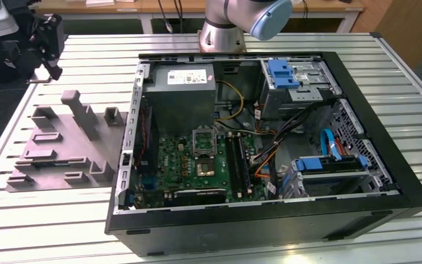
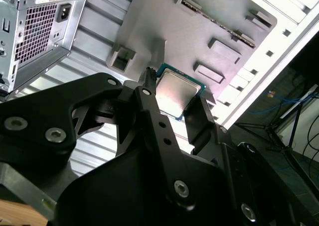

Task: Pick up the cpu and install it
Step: 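Pick up the cpu and move it towards the insertion slot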

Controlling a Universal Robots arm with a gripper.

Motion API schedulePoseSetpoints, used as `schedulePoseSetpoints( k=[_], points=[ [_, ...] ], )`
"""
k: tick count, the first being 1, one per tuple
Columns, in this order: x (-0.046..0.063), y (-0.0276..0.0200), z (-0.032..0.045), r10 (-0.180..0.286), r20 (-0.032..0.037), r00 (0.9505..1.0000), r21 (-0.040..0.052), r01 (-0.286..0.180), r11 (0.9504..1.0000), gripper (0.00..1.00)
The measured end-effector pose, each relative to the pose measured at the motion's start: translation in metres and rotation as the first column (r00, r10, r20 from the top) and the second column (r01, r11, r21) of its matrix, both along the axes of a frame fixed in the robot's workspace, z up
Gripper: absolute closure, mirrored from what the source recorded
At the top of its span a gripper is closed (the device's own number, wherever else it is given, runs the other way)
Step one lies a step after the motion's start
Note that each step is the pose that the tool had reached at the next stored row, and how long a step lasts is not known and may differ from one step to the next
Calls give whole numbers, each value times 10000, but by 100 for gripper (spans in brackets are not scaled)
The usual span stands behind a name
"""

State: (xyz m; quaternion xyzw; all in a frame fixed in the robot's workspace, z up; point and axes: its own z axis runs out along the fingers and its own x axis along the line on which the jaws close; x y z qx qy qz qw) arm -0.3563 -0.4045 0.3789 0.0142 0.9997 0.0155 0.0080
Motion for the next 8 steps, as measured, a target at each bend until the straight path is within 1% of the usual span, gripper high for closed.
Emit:
schedulePoseSetpoints(
  k=[8],
  points=[
    [32, 0, 0, 1, 0, 10000, 0, -1, 10000, 53]
  ],
)
